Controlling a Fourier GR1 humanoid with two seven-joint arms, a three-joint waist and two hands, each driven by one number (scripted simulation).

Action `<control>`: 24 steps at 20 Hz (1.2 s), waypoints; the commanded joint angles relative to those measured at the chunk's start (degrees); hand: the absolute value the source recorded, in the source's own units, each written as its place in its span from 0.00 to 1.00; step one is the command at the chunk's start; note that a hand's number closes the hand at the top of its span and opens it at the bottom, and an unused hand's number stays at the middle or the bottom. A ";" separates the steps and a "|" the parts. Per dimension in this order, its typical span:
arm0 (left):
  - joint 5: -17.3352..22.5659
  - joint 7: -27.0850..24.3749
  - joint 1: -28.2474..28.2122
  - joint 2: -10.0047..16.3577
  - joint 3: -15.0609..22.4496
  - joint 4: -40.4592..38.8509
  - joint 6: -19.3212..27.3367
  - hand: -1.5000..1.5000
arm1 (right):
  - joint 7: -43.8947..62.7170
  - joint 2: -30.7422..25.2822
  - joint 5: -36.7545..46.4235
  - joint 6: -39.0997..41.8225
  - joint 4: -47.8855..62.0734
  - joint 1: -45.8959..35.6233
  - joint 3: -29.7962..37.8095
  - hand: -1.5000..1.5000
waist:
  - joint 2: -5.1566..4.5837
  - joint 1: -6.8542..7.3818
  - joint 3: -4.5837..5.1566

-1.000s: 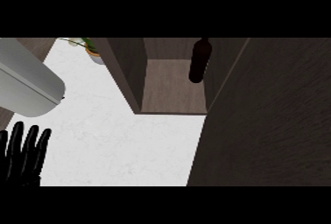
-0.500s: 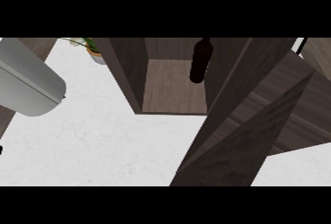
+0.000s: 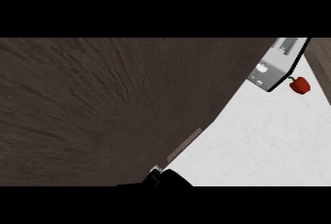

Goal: Pick up the wine, place it into the cabinet and close the cabinet

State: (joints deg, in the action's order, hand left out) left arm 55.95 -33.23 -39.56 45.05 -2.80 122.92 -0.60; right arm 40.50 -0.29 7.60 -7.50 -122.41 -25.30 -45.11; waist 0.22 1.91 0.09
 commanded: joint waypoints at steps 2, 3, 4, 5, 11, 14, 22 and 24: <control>4.18 3.29 -1.40 0.83 -7.05 0.34 -4.19 0.00 | -0.32 0.28 -3.18 -5.31 10.08 -12.81 4.88 1.00 | -0.14 -0.02 -0.05; 1.19 1.76 -2.19 -1.20 -3.87 0.01 -5.24 0.00 | 2.34 0.28 -3.26 -8.31 11.19 -16.80 5.23 1.00 | -0.06 0.06 -0.01; 2.81 3.24 -1.08 -0.21 -5.14 -1.14 -5.98 0.00 | 0.54 0.28 -4.09 -8.03 15.24 -18.91 6.36 1.00 | -0.20 0.03 -0.01; 3.18 5.67 -0.23 0.82 -6.39 2.68 -2.09 0.00 | -2.22 0.29 -4.61 -8.42 18.37 -19.77 7.55 1.00 | -0.31 -0.03 -0.07; 5.88 8.36 -4.20 0.06 -10.80 3.04 -8.20 0.00 | -8.33 0.29 -8.80 -5.54 32.59 -27.78 16.66 1.00 | -0.32 0.60 -0.09; 1.09 9.36 2.07 -1.99 -5.61 -0.40 -6.03 0.00 | -13.15 0.29 -7.05 -4.07 36.65 -26.00 15.92 1.00 | -0.43 -1.06 -0.07; -1.12 13.56 7.35 -4.46 -2.36 -1.19 -5.40 0.00 | -24.00 -2.79 -8.60 2.85 50.55 -30.38 28.08 1.00 | -0.60 -1.16 -0.08; -1.73 14.43 10.28 -5.59 -0.64 -2.33 -3.21 0.00 | -24.54 -3.53 -9.43 4.47 52.75 -32.99 30.46 1.00 | -0.67 -1.28 -0.06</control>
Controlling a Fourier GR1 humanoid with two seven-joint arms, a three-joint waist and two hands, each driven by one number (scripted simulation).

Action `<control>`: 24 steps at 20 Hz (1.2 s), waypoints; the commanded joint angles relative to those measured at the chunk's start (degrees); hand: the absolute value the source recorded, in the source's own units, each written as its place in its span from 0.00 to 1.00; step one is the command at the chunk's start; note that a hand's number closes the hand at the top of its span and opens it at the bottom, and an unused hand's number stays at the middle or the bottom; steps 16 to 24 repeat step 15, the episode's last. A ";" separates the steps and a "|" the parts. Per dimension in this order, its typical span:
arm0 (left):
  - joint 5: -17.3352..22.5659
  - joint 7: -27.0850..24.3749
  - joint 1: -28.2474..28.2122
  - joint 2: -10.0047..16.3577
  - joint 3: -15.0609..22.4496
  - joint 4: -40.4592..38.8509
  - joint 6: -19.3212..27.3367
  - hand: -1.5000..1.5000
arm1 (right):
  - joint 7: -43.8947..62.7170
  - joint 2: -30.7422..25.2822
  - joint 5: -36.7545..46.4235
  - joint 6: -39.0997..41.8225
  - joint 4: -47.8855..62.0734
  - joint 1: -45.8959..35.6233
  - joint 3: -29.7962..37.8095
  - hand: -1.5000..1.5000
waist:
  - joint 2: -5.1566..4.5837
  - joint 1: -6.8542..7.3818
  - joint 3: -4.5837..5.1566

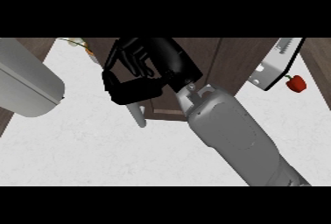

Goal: Pick up the wine, place it into the cabinet and close the cabinet

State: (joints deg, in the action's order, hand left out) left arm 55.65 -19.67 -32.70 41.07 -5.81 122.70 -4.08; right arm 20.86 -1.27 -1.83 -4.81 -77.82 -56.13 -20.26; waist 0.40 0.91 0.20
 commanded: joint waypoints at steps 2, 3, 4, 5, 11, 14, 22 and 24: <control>-2.97 3.18 2.58 -1.98 4.28 3.44 4.37 0.00 | -5.91 -3.40 0.77 1.93 8.37 -0.32 5.10 1.00 | -0.73 -0.20 -0.23; -5.24 1.86 4.36 -3.87 7.01 1.48 5.12 0.00 | -5.29 -3.90 1.23 2.52 8.56 -1.16 4.76 1.00 | -0.78 -0.63 -0.19; -3.21 4.10 5.41 -2.27 4.91 1.59 5.49 0.00 | -4.43 -3.76 0.87 2.99 9.69 -3.02 5.58 1.00 | -0.76 -0.47 -0.20; -4.18 3.51 6.29 -3.34 7.08 2.03 6.09 0.00 | -7.81 -4.79 1.46 2.67 11.44 -1.55 6.02 1.00 | -1.08 -0.54 -0.21; -7.33 2.79 9.48 -5.21 9.66 -1.27 7.35 0.00 | -10.32 -7.97 0.24 5.74 14.79 -3.30 8.24 1.00 | -1.37 -0.58 -0.15; -8.70 3.12 10.47 -6.43 11.02 -2.16 9.43 0.00 | -12.58 -8.11 1.15 5.44 15.17 -2.12 7.52 1.00 | -1.24 -0.71 -0.18; -8.18 3.85 12.35 -6.03 10.20 -2.89 9.96 0.00 | -12.06 -7.99 0.14 6.05 15.57 -3.49 8.42 1.00 | -1.31 -0.94 -0.17; -8.18 3.85 12.35 -6.03 10.20 -2.89 9.96 0.00 | -12.06 -7.99 0.14 6.05 15.57 -3.49 8.42 1.00 | -1.31 -0.94 -0.17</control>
